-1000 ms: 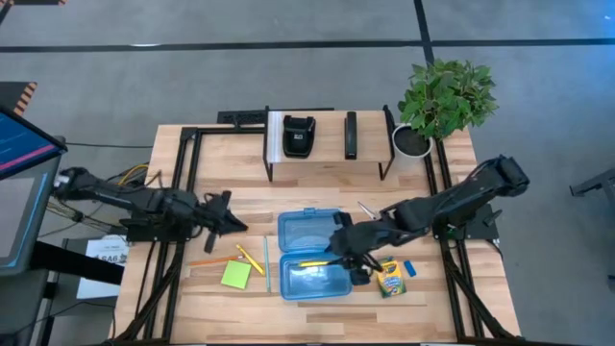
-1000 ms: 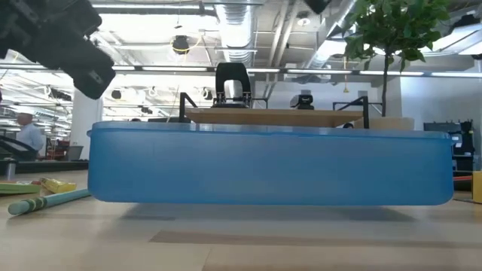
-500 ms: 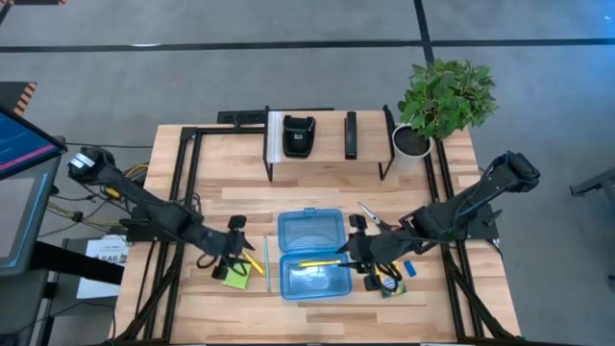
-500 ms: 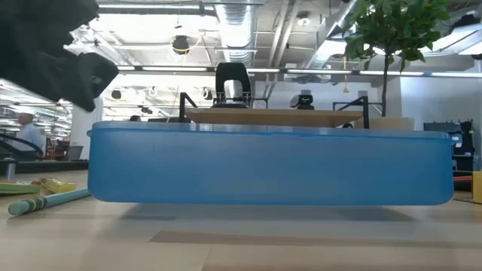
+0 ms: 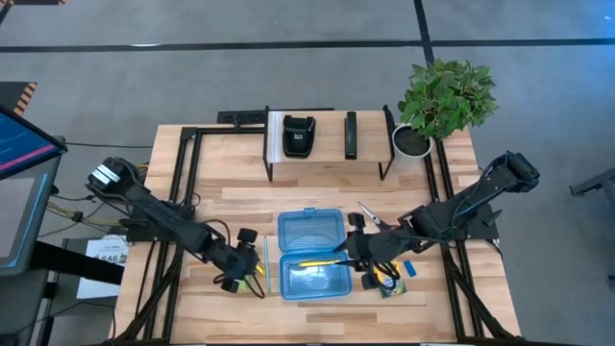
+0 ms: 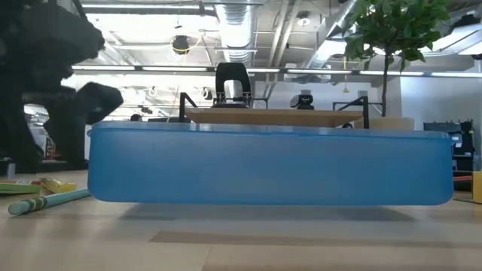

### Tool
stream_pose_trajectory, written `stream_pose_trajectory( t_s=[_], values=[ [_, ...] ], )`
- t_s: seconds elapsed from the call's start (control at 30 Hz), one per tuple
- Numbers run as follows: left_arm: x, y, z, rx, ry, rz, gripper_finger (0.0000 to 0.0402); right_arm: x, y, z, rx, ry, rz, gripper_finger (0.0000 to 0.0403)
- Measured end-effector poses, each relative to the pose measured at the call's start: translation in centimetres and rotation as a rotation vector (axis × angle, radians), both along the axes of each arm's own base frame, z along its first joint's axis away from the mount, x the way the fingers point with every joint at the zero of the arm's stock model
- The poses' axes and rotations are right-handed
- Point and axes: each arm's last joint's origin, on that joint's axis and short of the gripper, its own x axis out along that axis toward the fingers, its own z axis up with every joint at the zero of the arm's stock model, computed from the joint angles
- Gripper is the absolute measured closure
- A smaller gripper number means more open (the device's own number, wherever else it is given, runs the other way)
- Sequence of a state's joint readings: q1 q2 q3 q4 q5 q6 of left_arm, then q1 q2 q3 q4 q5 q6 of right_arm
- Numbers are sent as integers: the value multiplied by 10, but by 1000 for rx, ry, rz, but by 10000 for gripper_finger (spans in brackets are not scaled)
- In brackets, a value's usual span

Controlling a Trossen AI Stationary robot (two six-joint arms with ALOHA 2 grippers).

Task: Pack school essentials
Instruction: Put the yellow pen into the blue supply box

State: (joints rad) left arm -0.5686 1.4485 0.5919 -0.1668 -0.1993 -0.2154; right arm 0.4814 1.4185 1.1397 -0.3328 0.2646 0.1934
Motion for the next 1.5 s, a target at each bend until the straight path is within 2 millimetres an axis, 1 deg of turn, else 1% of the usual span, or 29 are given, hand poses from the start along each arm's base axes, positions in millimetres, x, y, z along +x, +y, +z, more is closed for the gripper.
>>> stream_pose_trajectory(
  t_s=[0.27,0.4,0.53,0.73,0.77,0.83,0.9,0.97,1.03,1.17,1.2,1.33,1.43,1.5],
  values=[
    [8,-4,-17,56,57,-19,233,1,-2,1,3,-8,-6,246],
    [8,-4,-21,55,75,-13,247,1,-2,1,-1,-8,-3,245],
    [10,0,-19,35,77,-16,287,1,-2,1,-3,-8,-2,248],
    [14,7,-20,-3,103,-22,374,1,-1,1,-1,-12,0,250],
    [15,9,-18,-9,104,-18,384,1,-1,1,-1,-13,0,250],
    [18,11,-14,-10,98,-4,389,1,-1,1,-3,-13,2,250],
    [21,13,-9,11,93,-3,385,1,-1,1,-7,-14,4,251],
    [22,16,-3,66,105,-4,384,1,-1,1,-9,-15,5,252],
    [26,15,10,112,100,14,390,1,-1,1,-9,-14,5,253],
    [27,18,32,176,166,42,396,1,-1,1,-9,-13,5,253],
    [29,18,39,183,151,50,396,1,-1,1,-9,-14,5,253],
    [43,12,67,134,31,93,399,1,-1,1,-9,-14,6,254],
    [59,5,88,27,-118,134,400,1,-1,2,-8,-15,6,253],
    [70,-1,97,-47,-217,129,401,-1,-2,6,-4,-25,6,253]
  ],
)
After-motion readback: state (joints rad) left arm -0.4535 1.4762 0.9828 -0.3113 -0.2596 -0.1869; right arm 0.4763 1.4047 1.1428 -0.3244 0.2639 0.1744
